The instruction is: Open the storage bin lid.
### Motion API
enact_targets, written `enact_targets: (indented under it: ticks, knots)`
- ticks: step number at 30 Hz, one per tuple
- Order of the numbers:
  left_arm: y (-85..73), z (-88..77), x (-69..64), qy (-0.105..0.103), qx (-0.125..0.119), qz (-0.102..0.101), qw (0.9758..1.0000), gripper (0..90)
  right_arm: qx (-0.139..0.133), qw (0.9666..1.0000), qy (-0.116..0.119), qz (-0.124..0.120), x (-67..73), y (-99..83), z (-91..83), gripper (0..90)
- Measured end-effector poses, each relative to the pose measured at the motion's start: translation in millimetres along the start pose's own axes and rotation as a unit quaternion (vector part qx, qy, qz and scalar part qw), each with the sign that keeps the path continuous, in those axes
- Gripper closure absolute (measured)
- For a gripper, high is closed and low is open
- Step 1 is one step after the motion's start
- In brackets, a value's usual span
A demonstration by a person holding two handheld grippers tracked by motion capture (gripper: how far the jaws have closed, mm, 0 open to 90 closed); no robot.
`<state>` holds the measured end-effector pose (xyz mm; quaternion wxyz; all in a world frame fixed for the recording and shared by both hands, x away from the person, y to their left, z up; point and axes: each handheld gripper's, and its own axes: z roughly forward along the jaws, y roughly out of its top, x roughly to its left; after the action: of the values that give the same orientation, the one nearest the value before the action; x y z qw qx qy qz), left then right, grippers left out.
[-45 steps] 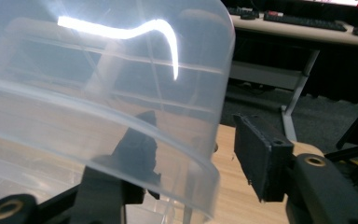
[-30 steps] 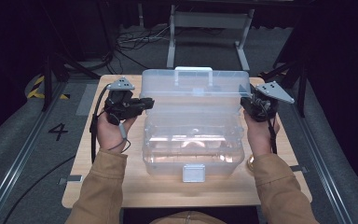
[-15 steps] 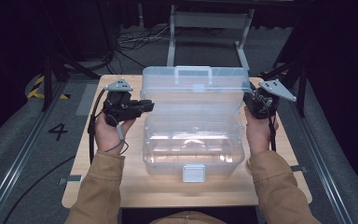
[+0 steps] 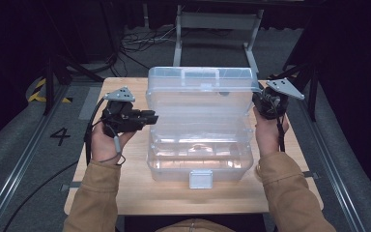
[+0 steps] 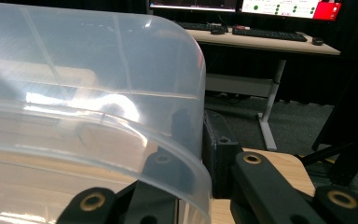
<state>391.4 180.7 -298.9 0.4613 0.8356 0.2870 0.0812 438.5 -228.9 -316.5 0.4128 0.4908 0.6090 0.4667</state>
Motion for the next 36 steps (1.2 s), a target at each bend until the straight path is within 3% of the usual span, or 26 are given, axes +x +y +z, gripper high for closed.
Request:
enact_targets:
  ticks: [9, 18, 25, 31, 35, 36]
  knots:
    - [-11.1, -8.4, -20.3, -0.024, 0.035, 0.028, 0.9987, 63.7, 0.010, 0.9999, 0.008, -0.001, -3.7, 3.7, 6.8, 83.3]
    - [-29.0, 5.5, -37.8, -0.042, 0.097, 0.052, 0.9931, 59.3, 0.017, 0.9997, 0.015, 0.001, -6.6, 7.4, 14.7, 83.1]
    - [-40.1, 23.2, -44.5, -0.068, 0.139, 0.065, 0.9858, 58.0, 0.026, 0.9995, 0.020, 0.001, -8.2, 11.0, 20.3, 82.5]
    - [-44.9, 41.5, -48.5, -0.078, 0.173, 0.082, 0.9783, 57.3, 0.028, 0.9993, 0.027, 0.000, -10.0, 11.7, 22.7, 81.9]
    - [-48.8, 53.5, -47.8, -0.080, 0.193, 0.084, 0.9744, 56.4, 0.027, 0.9992, 0.030, 0.001, -10.5, 12.0, 23.5, 81.5]
    - [-48.8, 53.5, -47.8, -0.080, 0.193, 0.084, 0.9744, 56.1, 0.028, 0.9991, 0.031, 0.000, -10.9, 12.1, 23.6, 81.4]
